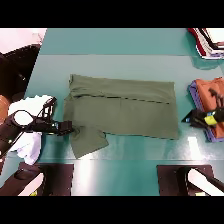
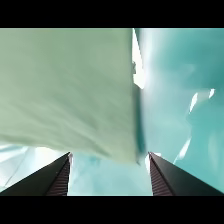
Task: Fold the shirts.
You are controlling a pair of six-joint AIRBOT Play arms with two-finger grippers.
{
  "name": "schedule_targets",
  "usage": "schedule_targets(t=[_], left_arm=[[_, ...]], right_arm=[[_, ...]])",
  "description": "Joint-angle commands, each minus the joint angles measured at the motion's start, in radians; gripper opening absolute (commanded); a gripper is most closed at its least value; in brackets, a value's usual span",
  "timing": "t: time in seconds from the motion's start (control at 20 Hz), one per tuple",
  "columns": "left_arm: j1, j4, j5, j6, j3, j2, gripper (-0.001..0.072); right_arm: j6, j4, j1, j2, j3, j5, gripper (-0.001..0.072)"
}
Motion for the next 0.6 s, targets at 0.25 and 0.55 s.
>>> schedule_targets(t=[0.25, 0.55], left_arm=[[0.000, -0.001, 0.003, 0.001, 0.021, 0.010, 0.0025], [-0.001, 0.068, -0.215, 0.016, 0.037, 0.014, 0.0023]], right_arm=[[-0.008, 0.071, 0.031, -0.092, -0.208, -0.128, 0.0427], [-0.008, -0.001, 0.177, -0.055, -0.121, -0.046, 0.0017]])
